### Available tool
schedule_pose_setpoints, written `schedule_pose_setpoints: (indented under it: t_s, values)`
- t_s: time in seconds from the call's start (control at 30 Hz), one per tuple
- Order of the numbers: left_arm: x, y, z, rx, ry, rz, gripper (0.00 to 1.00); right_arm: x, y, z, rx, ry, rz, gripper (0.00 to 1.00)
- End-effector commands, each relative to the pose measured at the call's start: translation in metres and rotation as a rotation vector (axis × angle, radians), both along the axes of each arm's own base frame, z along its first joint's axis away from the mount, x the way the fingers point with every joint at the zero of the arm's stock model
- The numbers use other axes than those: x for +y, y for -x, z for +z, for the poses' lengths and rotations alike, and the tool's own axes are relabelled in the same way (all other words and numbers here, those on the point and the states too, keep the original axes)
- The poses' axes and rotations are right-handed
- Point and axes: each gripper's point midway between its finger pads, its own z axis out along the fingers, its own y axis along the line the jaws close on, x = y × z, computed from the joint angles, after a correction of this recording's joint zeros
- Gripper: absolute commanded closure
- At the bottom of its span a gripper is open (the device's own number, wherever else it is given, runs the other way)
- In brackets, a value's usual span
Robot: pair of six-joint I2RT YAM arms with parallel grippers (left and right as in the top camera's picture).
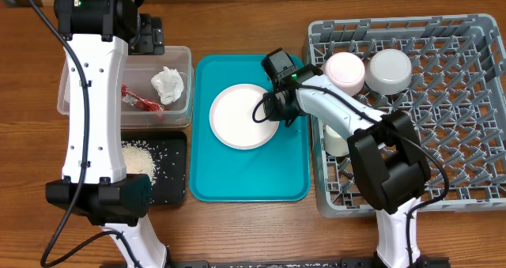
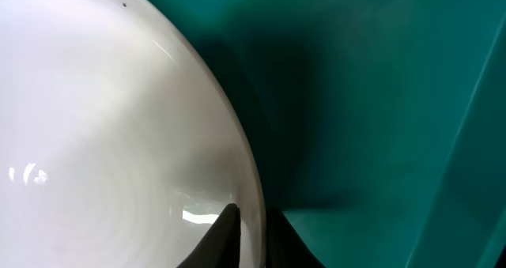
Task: Sort waste into correct bins and load items into the dishwasher
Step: 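Grip the white plate rim with the right gripper, then lift the plate and carry it with the right gripper over the rack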
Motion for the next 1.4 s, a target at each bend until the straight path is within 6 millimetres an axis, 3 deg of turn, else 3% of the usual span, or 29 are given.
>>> schedule_pose_setpoints:
  t_s: [0.0,0.1,0.2,0.4,0.47,0.6,0.7,0.8,1.0,1.23,1.37]
  values:
    - [-0.001,0.001,0.013,-0.034,-0.003,-0.014,0.00,0.000,-0.001,0.007,-0.023,0.003,0.004,0.92]
    - [-0.001,0.001,0.013,-0.034,-0.003,-0.014,0.00,0.001,-0.006,0.012,-0.040,-0.005,0.001,0.96]
    - [-0.001,0.001,0.013,-0.034,-0.003,-0.013,0.00,-0.001,-0.015,0.034,-0.056,-0.014,-0.012,0.96]
    - [-0.001,0.001,0.013,-0.034,-0.003,-0.013,0.00,-0.013,-0.014,0.124,-0.127,-0.014,0.062,0.96]
    - [-0.001,0.001,0.013,-0.034,-0.003,-0.013,0.00,-0.031,-0.009,0.157,-0.173,0.046,0.043,0.96]
    - [-0.001,0.001,0.013,-0.034,-0.003,-0.013,0.00,-0.093,0.008,0.217,-0.278,0.290,-0.036,0.96]
    - [-0.001,0.001,0.013,-0.034,-0.003,-0.013,0.00,-0.155,0.040,0.260,-0.318,0.536,-0.094,0.96]
    - [-0.001,0.001,0.013,-0.034,-0.003,-0.013,0.00,-0.192,0.067,0.290,-0.335,0.650,-0.129,0.96]
    - [-0.001,0.001,0.013,-0.034,-0.003,-0.013,0.00,-0.231,0.086,0.324,-0.399,0.734,-0.197,0.96]
    - [-0.001,0.001,0.013,-0.034,-0.003,-0.013,0.00,-0.261,0.087,0.320,-0.306,0.825,-0.113,0.96]
    - [-0.001,0.001,0.013,-0.034,-0.003,-0.013,0.00,-0.285,0.090,0.320,-0.263,0.850,-0.156,0.96]
